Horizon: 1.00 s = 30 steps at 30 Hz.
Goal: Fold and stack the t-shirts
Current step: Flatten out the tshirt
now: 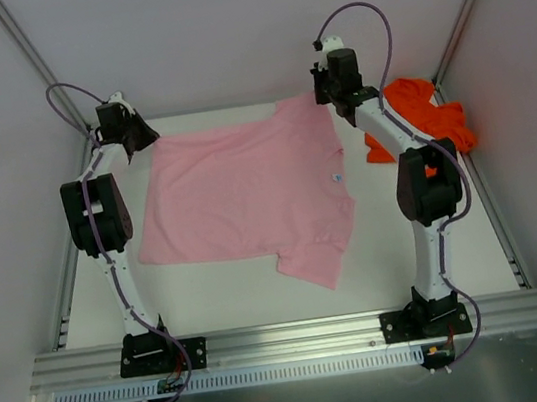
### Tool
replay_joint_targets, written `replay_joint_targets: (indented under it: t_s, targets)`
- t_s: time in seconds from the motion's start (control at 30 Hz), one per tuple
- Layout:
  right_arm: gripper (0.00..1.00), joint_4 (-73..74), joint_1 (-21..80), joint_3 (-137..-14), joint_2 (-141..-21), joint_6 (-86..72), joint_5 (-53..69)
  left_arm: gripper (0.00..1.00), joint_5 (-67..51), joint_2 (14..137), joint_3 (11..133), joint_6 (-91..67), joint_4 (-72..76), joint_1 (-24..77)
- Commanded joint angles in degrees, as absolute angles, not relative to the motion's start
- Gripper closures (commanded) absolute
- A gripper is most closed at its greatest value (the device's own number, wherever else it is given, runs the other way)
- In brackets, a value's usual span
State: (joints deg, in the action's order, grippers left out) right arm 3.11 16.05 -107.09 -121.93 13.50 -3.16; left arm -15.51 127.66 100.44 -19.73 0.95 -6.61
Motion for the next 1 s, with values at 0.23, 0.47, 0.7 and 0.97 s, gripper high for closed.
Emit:
replay_joint_targets:
  t_s: [0.23,0.47,0.7,0.97]
  targets:
    - [0.99,-7.20,16.00,-84.32,-104.42,8.62,-2.55,1.00,-14.07,111.89,82.80,-17.40,11.16,-6.59]
    - [0.99,-9.49,16.08,-73.58,-99.06,5.19,2.72,1.00,-13.54,106.97,74.80,-18.54,13.88,-8.00]
    - [0.99,-10.19,16.70,-70.05,-96.07,5.88,2.03,1.00,-14.50,104.42,71.54,-19.07,14.59,-8.61]
    - [0.99,-5.89,16.26,-86.29,-102.28,13.27,0.44,1.00,-14.06,104.76,76.36,-20.04,14.68,-8.96]
